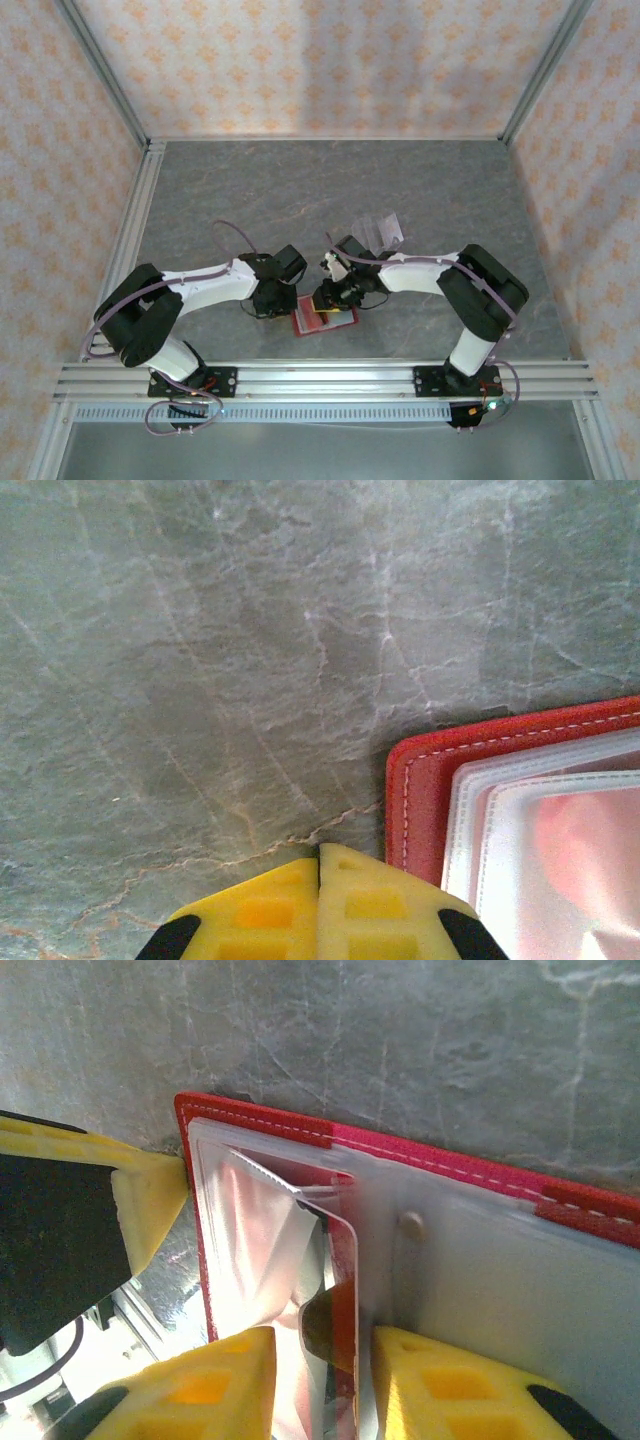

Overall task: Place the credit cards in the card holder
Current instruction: Insert the credit card into the card slot.

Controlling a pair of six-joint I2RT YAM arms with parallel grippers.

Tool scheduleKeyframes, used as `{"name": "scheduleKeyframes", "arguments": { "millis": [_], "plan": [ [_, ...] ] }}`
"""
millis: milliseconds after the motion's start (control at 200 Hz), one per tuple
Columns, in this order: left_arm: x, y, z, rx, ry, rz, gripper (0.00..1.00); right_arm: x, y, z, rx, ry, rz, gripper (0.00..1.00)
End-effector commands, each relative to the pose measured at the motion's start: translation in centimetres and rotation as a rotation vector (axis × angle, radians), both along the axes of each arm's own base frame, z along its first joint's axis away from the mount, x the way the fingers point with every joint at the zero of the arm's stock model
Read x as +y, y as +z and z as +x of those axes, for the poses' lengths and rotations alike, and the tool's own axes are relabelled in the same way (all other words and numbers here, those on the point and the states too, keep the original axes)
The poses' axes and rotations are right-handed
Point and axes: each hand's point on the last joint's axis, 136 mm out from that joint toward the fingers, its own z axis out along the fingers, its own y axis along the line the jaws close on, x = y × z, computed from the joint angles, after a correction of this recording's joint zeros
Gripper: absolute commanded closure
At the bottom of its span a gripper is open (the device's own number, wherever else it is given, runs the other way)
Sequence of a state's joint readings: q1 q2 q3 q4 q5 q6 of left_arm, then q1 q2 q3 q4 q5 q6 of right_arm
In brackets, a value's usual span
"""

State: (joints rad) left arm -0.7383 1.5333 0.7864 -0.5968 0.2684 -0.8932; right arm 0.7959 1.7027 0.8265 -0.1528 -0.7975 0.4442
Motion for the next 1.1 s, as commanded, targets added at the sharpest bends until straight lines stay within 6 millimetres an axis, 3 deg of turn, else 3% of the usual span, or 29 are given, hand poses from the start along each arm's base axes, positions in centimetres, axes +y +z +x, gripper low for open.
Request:
{"name": "scheduleKeyframes", "arguments": {
  "millis": [0, 235, 606, 916, 1096],
  "plan": [
    [-1.0, -1.4, -0.4, 0.002, -0.015, -0.028, 0.97, -0.7, 0.2, 0.2, -0.013, 0.001, -0.046, 0.67],
    [-1.1, -1.4, -0.3, -0.002, -0.014, -0.031, 0.97, -0.3, 0.7, 0.0, 0.019, 0.014, -0.02, 0.64],
    [-1.3, -0.9, 0.0, -0.007, -0.024, -0.031, 0.97, -0.7, 1.0, 0.6, 0.037, -0.02, 0.008, 0.68],
    [-1.8, -0.7, 0.3, -0.014, -0.03, -0.042, 0.97, -0.7, 0.4, 0.5, 0.047, -0.009, -0.011, 0.83],
    [-2.2, -0.8, 0.3, -0.012, -0.039, -0.05, 0.97, -0.5, 0.1, 0.3, 0.056, -0.004, -0.014, 0.85]
  ]
}}
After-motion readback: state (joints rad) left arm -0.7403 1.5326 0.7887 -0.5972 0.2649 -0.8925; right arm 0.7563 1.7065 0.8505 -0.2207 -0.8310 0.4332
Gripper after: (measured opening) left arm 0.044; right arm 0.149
